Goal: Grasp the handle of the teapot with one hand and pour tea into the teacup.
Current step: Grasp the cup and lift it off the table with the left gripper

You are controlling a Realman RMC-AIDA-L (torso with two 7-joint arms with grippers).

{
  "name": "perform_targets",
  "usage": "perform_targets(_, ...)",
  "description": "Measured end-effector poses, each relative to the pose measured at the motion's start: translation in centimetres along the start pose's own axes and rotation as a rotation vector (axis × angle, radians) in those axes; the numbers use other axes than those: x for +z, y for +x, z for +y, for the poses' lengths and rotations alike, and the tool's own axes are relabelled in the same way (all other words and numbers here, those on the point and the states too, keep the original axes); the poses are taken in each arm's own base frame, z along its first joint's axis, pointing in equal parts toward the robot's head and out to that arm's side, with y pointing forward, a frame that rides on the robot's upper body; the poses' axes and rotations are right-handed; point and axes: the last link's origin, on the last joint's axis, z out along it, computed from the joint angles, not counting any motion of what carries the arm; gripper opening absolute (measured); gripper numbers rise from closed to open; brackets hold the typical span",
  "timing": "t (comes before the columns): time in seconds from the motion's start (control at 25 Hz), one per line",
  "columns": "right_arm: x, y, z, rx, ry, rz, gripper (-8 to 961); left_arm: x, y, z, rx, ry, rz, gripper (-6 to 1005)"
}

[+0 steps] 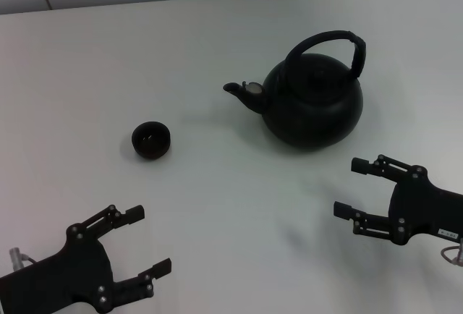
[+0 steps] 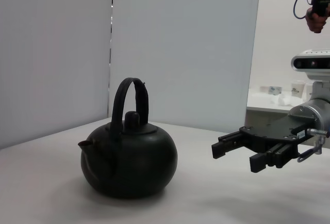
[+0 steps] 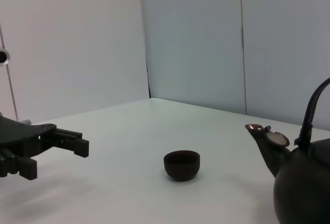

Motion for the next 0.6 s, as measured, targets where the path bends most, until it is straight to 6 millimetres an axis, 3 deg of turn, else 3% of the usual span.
perform_targets(0.6,0.09,-0.06,-0.03,-0.004,-0.003,-0.001,804,0.22,-0.05,0.23,-0.007,-0.005,0.004,845)
